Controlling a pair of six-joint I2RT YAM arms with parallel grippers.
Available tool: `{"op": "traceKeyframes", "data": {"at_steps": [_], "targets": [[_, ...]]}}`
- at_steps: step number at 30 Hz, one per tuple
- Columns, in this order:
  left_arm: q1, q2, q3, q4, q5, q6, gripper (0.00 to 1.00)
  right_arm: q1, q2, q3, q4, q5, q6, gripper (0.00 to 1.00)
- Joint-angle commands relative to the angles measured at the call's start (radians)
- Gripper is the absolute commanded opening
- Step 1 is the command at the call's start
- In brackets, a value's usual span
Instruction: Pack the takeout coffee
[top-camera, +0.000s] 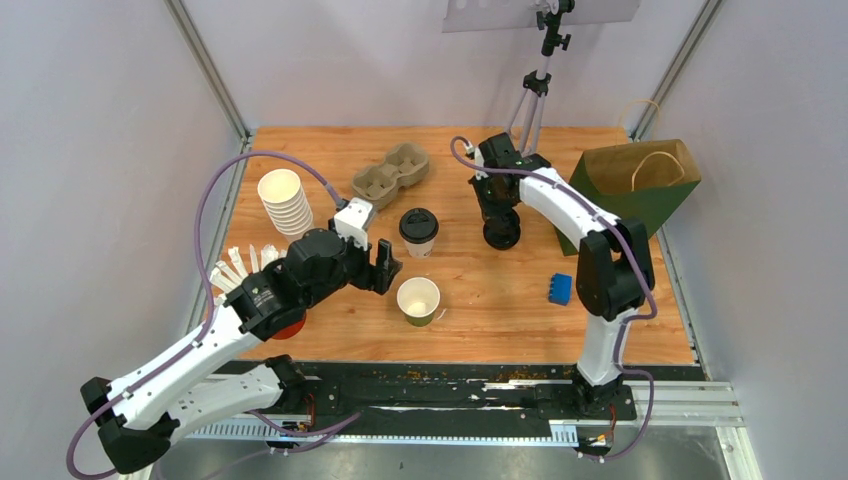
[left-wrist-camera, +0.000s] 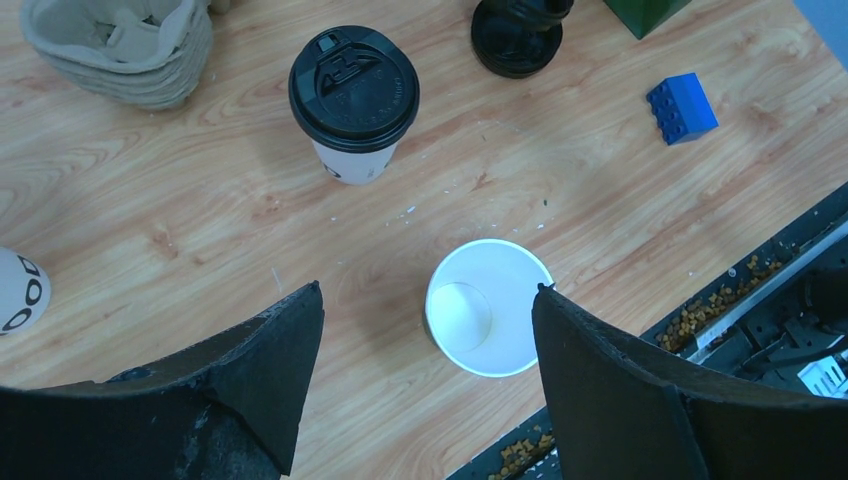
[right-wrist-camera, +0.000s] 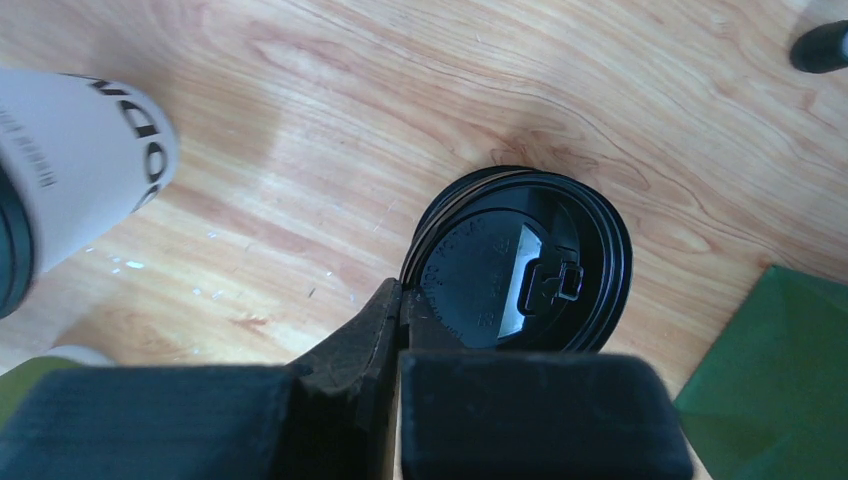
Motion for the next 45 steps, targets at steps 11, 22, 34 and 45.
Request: {"op": "traceKeyframes", "data": {"at_steps": [11, 22, 34, 45], "targets": [[-0.004, 0.009, 0.043, -0.003, -0.023, 0.032, 0.84, -0.001, 0.022, -0.026, 0.029, 0.132, -0.005, 0.19], [-0.004, -0.002, 0.036, -0.005, -0.016, 0.029, 0.84, -0.043, -0.007, -0.010, -0.025, 0.287, 0.046, 0.30], [-0.004, -0.021, 0.024, -0.026, -0.033, 0.029, 0.84, -0.115, 0.057, -0.014, -0.025, 0.255, 0.102, 0.27], [-0.004, -0.010, 0.020, -0.017, -0.032, 0.030, 0.84, -0.128, 0.084, -0.025, 0.005, 0.195, 0.092, 0.24]]}}
